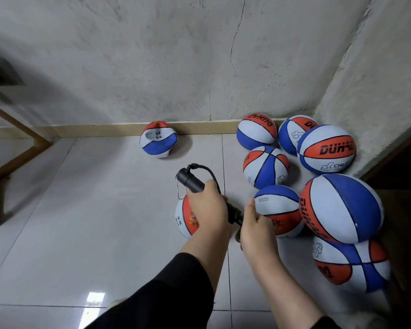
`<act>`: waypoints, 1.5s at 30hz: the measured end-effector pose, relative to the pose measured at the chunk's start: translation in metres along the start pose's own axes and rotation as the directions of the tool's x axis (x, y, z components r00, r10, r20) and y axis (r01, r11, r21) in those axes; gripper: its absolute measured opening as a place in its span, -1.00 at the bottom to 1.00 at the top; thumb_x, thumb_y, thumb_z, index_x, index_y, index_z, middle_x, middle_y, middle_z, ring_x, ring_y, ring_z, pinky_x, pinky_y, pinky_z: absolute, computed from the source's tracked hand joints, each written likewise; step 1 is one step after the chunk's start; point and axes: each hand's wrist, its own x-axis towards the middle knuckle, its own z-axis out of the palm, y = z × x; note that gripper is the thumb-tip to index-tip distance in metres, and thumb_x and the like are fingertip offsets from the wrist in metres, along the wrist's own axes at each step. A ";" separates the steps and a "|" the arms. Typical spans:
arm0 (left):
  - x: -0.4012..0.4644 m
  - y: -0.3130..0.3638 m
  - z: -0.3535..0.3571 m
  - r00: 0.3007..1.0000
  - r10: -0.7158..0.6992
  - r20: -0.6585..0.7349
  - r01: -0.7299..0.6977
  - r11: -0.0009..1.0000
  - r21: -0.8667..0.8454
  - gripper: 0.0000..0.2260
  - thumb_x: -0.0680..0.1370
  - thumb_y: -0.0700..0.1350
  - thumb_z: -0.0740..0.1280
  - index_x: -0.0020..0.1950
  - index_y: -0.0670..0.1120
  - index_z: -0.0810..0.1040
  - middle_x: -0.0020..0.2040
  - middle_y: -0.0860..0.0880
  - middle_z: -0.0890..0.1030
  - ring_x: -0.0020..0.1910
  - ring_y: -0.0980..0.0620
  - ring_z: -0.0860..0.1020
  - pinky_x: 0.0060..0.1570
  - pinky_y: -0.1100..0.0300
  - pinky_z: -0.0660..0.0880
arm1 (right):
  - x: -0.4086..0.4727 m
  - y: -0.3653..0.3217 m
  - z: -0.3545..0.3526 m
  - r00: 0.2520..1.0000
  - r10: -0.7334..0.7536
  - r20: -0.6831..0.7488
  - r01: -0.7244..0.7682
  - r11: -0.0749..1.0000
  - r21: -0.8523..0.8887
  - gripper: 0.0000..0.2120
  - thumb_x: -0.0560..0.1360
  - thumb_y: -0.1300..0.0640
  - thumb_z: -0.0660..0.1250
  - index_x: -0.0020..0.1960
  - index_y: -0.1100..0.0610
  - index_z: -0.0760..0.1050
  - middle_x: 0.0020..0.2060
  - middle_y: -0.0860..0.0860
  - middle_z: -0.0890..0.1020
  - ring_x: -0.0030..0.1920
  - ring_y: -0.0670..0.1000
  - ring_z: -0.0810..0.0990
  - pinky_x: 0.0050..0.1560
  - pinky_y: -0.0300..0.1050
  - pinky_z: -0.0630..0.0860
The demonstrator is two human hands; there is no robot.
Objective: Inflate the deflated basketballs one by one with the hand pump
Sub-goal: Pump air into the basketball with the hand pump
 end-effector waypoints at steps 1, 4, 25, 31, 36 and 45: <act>0.004 0.003 -0.001 1.000 0.002 0.002 -0.002 1.000 0.001 -0.91 0.55 -0.11 0.28 0.03 -0.07 0.47 -0.32 -0.11 0.54 -0.47 0.01 0.51 -0.38 0.17 0.51 | -0.001 0.000 -0.001 1.000 0.001 0.001 -0.001 1.000 0.011 -0.45 0.70 -0.18 0.04 -0.32 0.10 0.43 -0.44 0.03 0.53 -0.35 0.06 0.49 -0.34 -0.10 0.35; 0.021 0.015 -0.005 1.000 -0.002 -0.015 0.001 0.999 -0.053 -0.87 0.56 -0.13 0.28 0.10 -0.08 0.47 -0.29 -0.14 0.53 -0.47 -0.02 0.50 -0.30 -0.06 0.65 | -0.001 0.008 -0.008 1.000 0.010 -0.008 -0.010 1.000 -0.007 -0.41 0.69 -0.20 0.04 -0.31 0.17 0.47 -0.49 0.10 0.52 -0.38 0.14 0.49 -0.28 -0.06 0.41; 0.016 0.017 0.000 1.000 0.031 0.002 -0.031 0.999 -0.028 -0.93 0.54 -0.12 0.26 0.00 -0.05 0.43 -0.23 -0.18 0.52 -0.35 -0.11 0.48 -0.28 0.07 0.49 | 0.010 0.004 0.003 0.997 0.074 0.012 -0.074 0.996 0.047 -0.39 0.67 -0.26 0.05 -0.31 0.16 0.45 -0.56 0.01 0.45 -0.44 0.11 0.41 -0.32 -0.04 0.36; 0.029 0.016 -0.012 0.999 0.005 -0.036 -0.007 0.998 -0.061 -0.90 0.58 -0.16 0.24 0.09 -0.08 0.43 -0.34 -0.06 0.48 -0.60 0.10 0.47 -0.60 0.31 0.40 | 0.011 0.028 -0.006 0.989 0.150 -0.002 -0.150 0.988 0.037 -0.39 0.67 -0.25 0.05 -0.14 0.25 0.54 -0.61 0.03 0.43 -0.53 0.07 0.35 -0.40 -0.15 0.28; 0.011 0.008 -0.002 0.999 -0.012 -0.037 0.011 1.000 -0.021 -0.81 0.48 -0.08 0.27 0.08 -0.07 0.46 -0.35 -0.07 0.54 -0.49 -0.01 0.52 -0.43 0.11 0.60 | 0.010 0.017 -0.002 0.996 0.089 -0.003 -0.089 0.996 0.024 -0.38 0.69 -0.19 0.04 -0.30 0.23 0.48 -0.58 0.07 0.50 -0.48 0.14 0.46 -0.35 -0.08 0.37; 0.008 0.019 0.003 1.000 0.009 -0.025 -0.010 1.000 -0.016 -0.92 0.51 -0.06 0.29 -0.02 0.01 0.45 -0.26 -0.26 0.59 -0.35 -0.18 0.61 -0.26 -0.05 0.62 | 0.010 0.001 0.004 1.000 0.024 0.005 -0.024 1.000 0.015 -0.36 0.69 -0.24 0.00 -0.32 0.18 0.45 -0.47 0.09 0.50 -0.38 0.13 0.45 -0.27 -0.03 0.37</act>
